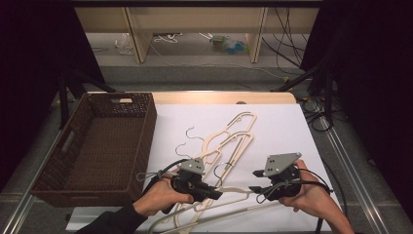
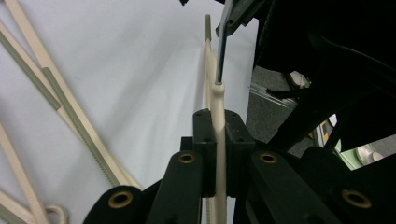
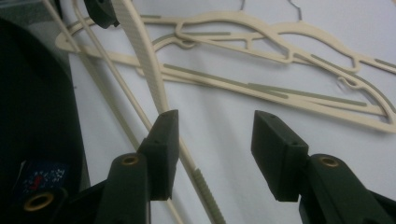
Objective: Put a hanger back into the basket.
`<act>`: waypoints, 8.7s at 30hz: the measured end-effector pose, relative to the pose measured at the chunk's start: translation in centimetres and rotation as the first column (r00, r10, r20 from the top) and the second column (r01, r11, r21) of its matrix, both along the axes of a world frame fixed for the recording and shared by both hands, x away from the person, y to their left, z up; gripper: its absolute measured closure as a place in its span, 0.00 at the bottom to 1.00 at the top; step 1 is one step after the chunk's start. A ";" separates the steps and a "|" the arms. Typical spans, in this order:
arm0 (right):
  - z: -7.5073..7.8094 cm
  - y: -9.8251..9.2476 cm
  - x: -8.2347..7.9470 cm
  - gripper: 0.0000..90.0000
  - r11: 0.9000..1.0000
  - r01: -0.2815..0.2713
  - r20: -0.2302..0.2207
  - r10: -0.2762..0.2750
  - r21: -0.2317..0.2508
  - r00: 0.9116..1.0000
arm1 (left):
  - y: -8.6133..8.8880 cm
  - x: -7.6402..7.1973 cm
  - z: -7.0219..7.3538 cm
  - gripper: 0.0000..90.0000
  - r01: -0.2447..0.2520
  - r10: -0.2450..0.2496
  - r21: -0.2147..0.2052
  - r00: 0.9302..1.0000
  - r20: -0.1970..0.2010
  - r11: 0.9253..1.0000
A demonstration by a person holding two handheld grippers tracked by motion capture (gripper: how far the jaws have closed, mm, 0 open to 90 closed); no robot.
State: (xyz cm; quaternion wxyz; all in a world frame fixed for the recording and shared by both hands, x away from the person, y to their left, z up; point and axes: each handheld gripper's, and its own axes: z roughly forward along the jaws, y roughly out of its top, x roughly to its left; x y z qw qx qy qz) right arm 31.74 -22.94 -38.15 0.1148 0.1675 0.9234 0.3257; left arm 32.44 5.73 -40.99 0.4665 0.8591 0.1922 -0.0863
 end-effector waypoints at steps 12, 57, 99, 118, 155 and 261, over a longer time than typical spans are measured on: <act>0.4 -1.9 -1.0 0.58 0.996 0.074 0.024 -0.075 0.053 0.997 | 0.1 1.7 3.2 0.95 -0.074 0.071 0.090 0.997 0.039 0.993; -2.2 -2.7 -2.5 0.46 0.972 0.164 0.005 -0.167 0.170 0.986 | 13.2 5.4 16.9 0.95 -0.427 0.421 -0.001 0.889 0.180 0.904; -2.9 -2.6 -2.2 0.45 0.973 0.167 -0.023 -0.166 0.160 0.986 | 32.4 9.3 12.6 0.95 -0.695 0.676 0.026 0.706 0.213 0.718; -3.1 -2.6 -2.1 0.45 0.973 0.168 -0.027 -0.165 0.156 0.986 | 32.1 11.0 8.9 0.95 -0.692 0.671 0.087 0.719 0.181 0.717; -3.4 -2.4 -2.2 0.45 0.976 0.158 -0.036 -0.155 0.149 0.987 | 33.3 12.6 1.9 0.87 -0.751 0.750 0.301 0.645 0.147 0.588; -5.8 0.3 1.8 0.28 0.906 0.400 -0.136 -0.383 0.139 0.914 | 4.6 1.2 -5.8 0.34 -0.351 0.302 0.424 0.936 0.180 0.835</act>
